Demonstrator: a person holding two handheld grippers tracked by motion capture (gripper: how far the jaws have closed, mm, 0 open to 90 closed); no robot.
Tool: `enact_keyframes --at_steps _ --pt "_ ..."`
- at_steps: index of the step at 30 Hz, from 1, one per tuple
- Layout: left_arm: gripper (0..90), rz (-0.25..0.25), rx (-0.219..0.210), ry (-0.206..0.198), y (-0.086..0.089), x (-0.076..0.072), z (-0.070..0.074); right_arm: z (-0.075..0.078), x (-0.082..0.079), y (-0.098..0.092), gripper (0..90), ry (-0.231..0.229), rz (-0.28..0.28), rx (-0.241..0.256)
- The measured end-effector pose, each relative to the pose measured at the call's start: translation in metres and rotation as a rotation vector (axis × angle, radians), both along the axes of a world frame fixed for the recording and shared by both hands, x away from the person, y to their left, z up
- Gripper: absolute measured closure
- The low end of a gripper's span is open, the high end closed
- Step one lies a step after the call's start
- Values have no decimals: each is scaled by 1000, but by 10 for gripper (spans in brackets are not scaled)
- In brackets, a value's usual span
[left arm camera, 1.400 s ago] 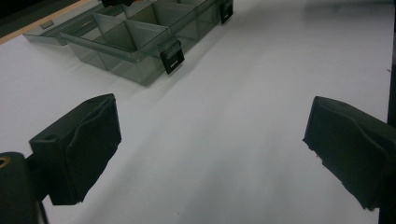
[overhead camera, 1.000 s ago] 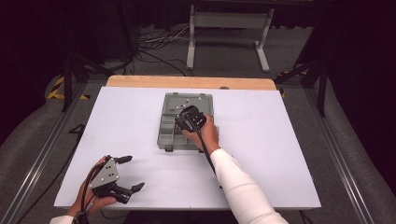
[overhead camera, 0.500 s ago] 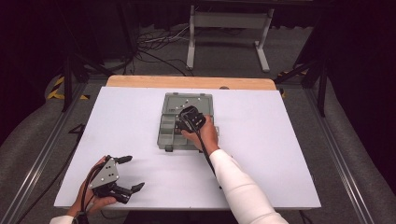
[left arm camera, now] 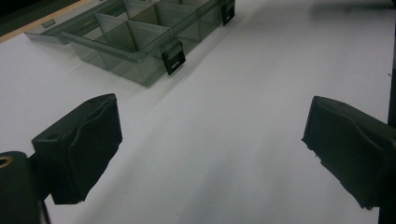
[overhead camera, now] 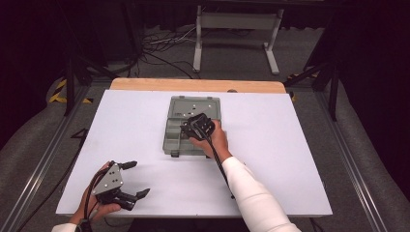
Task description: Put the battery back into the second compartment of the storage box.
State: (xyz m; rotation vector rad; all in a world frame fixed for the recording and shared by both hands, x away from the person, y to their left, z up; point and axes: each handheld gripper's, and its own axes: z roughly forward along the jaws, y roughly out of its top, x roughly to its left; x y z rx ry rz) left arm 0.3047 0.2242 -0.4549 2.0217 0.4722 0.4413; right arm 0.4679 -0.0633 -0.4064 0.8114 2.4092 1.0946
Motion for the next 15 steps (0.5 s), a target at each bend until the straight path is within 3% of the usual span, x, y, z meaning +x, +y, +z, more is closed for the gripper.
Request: enact_keyframes --at_steps 4,5,9,15 --pt "57 9 -2 7 0 0 1 2 -9 -4 805 -40 42 0" --pt "59 36 9 10 -2 1 1 3 -12 -7 807 -54 49 -2" --pt "67 49 9 21 -3 2 0 4 -19 -12 803 -72 66 4" --pt "88 55 -11 29 -3 3 0 6 -32 -29 787 -80 89 63"
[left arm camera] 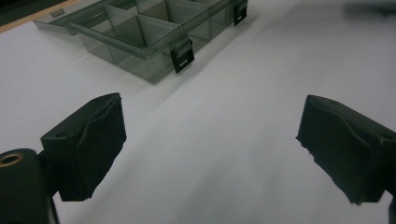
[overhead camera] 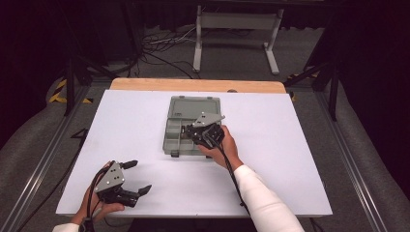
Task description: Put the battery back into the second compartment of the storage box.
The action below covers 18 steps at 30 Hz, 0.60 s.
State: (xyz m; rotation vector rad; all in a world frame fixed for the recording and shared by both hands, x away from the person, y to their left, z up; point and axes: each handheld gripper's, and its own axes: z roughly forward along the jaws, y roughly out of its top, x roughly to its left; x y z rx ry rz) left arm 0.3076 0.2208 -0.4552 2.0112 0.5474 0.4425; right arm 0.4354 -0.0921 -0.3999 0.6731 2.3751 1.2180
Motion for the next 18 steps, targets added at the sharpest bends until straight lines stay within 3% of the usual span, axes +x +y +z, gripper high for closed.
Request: enact_keyframes --at_steps 4,9,13,18 --pt "106 12 -8 6 -1 1 0 1 -7 -9 770 -21 0 4" --pt "158 17 16 -9 -5 0 1 4 -17 -25 740 -61 8 16" --pt "156 19 16 -12 -5 2 1 4 -26 -35 690 -92 30 33" --pt "143 21 14 -14 -6 4 3 3 -39 -49 634 -101 39 60"
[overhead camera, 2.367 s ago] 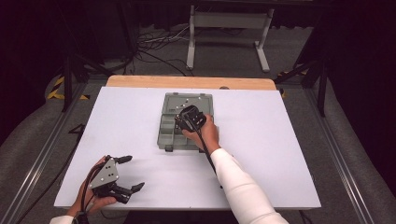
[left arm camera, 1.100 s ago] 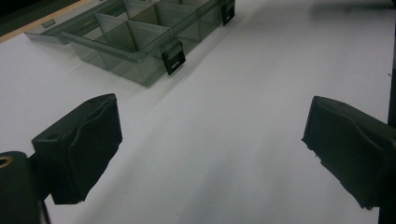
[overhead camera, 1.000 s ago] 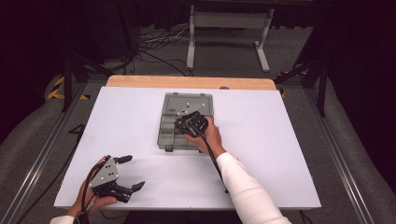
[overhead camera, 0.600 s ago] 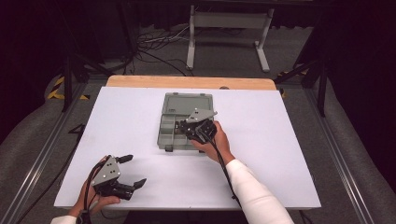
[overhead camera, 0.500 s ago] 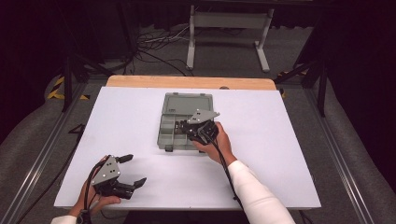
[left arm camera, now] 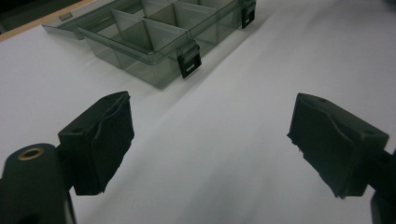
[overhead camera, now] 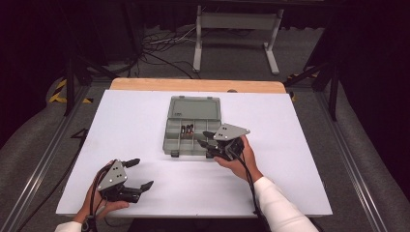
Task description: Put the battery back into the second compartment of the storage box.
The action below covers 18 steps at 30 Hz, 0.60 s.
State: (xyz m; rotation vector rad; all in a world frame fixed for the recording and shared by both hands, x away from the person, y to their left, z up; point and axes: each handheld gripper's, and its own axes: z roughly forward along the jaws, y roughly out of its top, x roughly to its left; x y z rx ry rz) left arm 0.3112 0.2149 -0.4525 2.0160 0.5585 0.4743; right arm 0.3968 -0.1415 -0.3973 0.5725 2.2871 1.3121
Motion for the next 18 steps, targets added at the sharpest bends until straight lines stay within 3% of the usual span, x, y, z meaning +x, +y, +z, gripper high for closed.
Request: enact_keyframes --at_steps 6,14,18 --pt "127 4 0 -7 0 1 2 -3 -14 -12 575 5 25 22" --pt "122 11 1 -26 4 4 6 -4 -26 -27 437 -13 -3 8" --pt "120 20 1 -36 5 10 9 -9 -27 -33 332 -14 -39 -23"
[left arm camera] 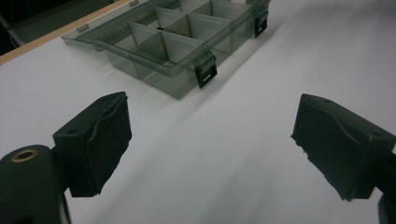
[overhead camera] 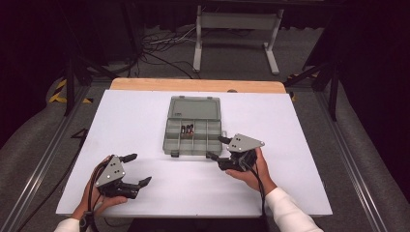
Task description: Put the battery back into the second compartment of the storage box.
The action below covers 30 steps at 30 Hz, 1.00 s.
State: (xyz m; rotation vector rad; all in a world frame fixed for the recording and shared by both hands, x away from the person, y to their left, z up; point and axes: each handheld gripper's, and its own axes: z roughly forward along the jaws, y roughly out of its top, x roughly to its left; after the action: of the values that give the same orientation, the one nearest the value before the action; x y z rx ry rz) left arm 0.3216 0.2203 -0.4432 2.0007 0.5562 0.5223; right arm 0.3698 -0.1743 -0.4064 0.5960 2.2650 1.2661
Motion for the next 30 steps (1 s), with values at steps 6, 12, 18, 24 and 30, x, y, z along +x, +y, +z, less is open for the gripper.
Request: enact_keyframes --at_steps 6,12,18,24,30 --pt "88 8 6 -3 -1 11 2 -5 -1 -11 175 -16 -66 -21" --pt "67 23 11 -21 -3 18 4 -8 3 -24 135 -3 -108 -16" --pt "163 38 30 -8 -1 32 5 -8 8 -38 163 5 -141 6" --pt "379 66 36 13 3 53 6 -13 19 -51 345 40 -151 16" --pt "675 86 40 34 6 75 10 -13 33 -65 641 85 -177 6"
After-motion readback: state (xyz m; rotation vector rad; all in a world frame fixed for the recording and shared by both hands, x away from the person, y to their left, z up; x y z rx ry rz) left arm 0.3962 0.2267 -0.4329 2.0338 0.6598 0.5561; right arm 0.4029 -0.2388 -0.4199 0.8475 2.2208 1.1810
